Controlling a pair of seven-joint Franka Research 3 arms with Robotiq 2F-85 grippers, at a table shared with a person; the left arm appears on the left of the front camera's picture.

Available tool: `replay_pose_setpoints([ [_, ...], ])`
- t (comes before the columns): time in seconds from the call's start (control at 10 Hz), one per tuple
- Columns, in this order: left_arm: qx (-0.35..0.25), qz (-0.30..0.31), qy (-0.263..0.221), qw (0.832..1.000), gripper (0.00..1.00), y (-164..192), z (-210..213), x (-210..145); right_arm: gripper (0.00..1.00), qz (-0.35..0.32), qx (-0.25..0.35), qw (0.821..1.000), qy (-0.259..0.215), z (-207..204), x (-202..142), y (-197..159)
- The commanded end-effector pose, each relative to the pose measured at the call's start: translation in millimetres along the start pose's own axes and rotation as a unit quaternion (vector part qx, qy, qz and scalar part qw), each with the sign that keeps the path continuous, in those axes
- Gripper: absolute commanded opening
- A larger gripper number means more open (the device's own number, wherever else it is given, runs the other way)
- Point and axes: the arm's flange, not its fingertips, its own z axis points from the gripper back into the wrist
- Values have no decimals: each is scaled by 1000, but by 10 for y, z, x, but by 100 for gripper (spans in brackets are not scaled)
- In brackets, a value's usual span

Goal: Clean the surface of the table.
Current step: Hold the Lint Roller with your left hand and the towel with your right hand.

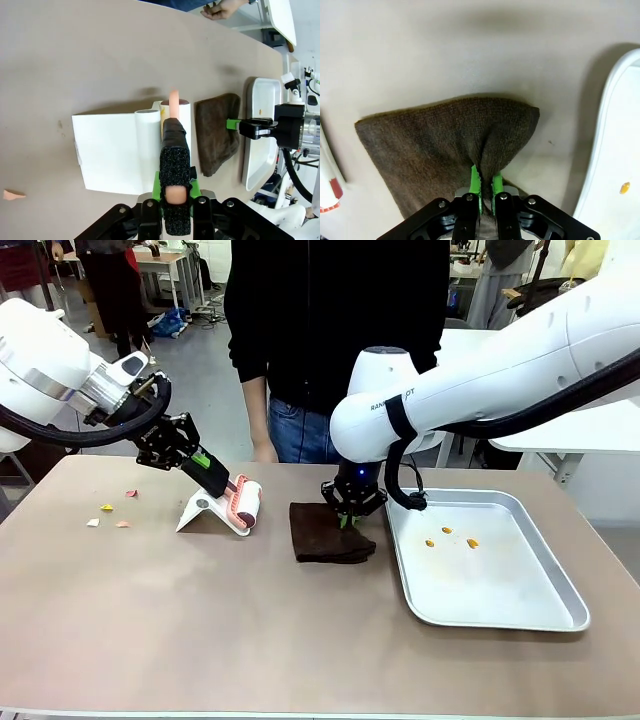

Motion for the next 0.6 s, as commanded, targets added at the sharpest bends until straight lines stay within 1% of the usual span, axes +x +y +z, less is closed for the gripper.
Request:
replay_pose_setpoints([
  [0.0,-38,-10,-9,999,0,-67,120,-87,0,17,57,998,6,86,-36,-132],
  [0.1,-59,-15,-11,998,0,-98,223,-154,0,24,127,992,5,236,-68,-266],
  [0.2,-77,-26,-14,997,0,-116,298,-208,0,45,199,979,6,376,-115,-402],
  [0.4,-118,-47,-21,992,0,-153,518,-397,0,88,275,957,6,598,-240,-658],
  [0.5,-144,-54,-21,988,0,-157,642,-487,0,107,318,942,3,714,-319,-803],
])
